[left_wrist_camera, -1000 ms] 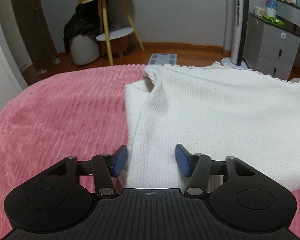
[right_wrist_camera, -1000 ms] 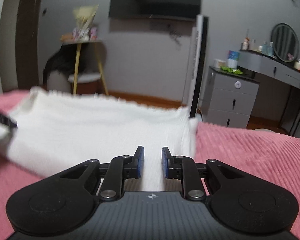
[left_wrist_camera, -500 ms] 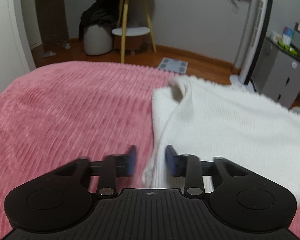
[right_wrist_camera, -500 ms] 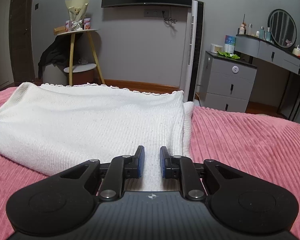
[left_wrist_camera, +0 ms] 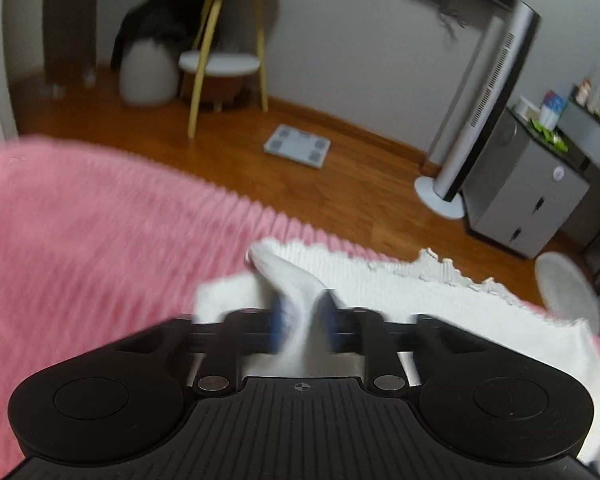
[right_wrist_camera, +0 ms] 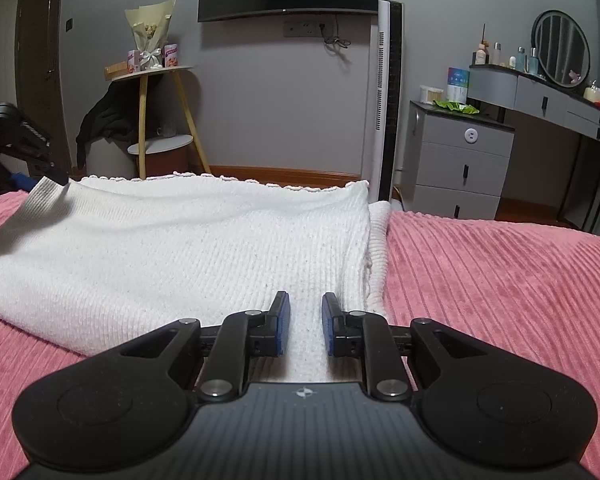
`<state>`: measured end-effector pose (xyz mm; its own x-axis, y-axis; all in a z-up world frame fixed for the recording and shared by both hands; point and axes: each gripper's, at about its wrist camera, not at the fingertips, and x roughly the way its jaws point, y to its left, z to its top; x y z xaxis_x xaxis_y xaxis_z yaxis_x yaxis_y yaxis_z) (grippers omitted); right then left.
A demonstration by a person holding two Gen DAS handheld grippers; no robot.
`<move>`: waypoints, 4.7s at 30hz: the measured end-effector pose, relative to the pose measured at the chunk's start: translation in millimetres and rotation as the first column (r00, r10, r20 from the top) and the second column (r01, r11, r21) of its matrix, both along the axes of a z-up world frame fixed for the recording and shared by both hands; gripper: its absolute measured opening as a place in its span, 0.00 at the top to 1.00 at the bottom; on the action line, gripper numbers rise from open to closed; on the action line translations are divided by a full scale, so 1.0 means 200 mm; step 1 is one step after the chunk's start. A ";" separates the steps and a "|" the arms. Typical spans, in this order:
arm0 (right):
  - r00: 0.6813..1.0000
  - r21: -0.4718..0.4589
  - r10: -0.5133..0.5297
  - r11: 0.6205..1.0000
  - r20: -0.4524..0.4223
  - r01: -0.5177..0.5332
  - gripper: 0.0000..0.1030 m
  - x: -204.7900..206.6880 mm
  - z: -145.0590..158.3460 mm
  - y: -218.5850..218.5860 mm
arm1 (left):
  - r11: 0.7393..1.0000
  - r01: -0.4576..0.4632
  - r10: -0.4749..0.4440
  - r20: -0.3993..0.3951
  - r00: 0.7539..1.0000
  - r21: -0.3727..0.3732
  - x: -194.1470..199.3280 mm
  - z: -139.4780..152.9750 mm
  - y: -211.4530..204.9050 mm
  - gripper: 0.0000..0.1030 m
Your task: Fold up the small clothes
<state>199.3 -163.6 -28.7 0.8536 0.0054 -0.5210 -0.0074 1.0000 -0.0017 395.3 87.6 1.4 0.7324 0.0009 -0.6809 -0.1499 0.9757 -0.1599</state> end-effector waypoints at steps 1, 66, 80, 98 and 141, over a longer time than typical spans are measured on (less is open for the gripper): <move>1.000 -0.001 0.000 1.000 0.002 0.000 0.84 0.00 0.00 0.00 | 0.999 -0.002 0.001 0.034 0.999 0.034 -0.01 0.02 -0.01 0.89; 0.990 0.261 -0.139 0.957 0.019 0.129 0.81 -0.04 0.09 -0.32 | 0.907 0.418 -0.413 -0.093 0.906 0.043 -0.38 -0.02 -1.15 0.57; 0.991 0.297 -0.125 0.949 0.050 0.105 0.77 -0.06 0.15 -0.30 | 0.995 0.079 -0.076 -0.062 0.995 0.053 -1.05 -0.12 -0.50 0.43; 0.950 0.576 0.099 0.812 -0.296 0.095 0.74 0.48 0.17 -0.16 | 0.999 -0.037 0.037 0.037 0.999 -0.002 -1.07 -0.30 -0.29 0.38; 0.998 0.152 -0.003 0.988 0.067 -0.007 0.80 -0.14 0.29 -0.08 | 0.999 0.013 -0.016 0.070 0.997 0.045 -1.11 -0.32 -0.36 0.29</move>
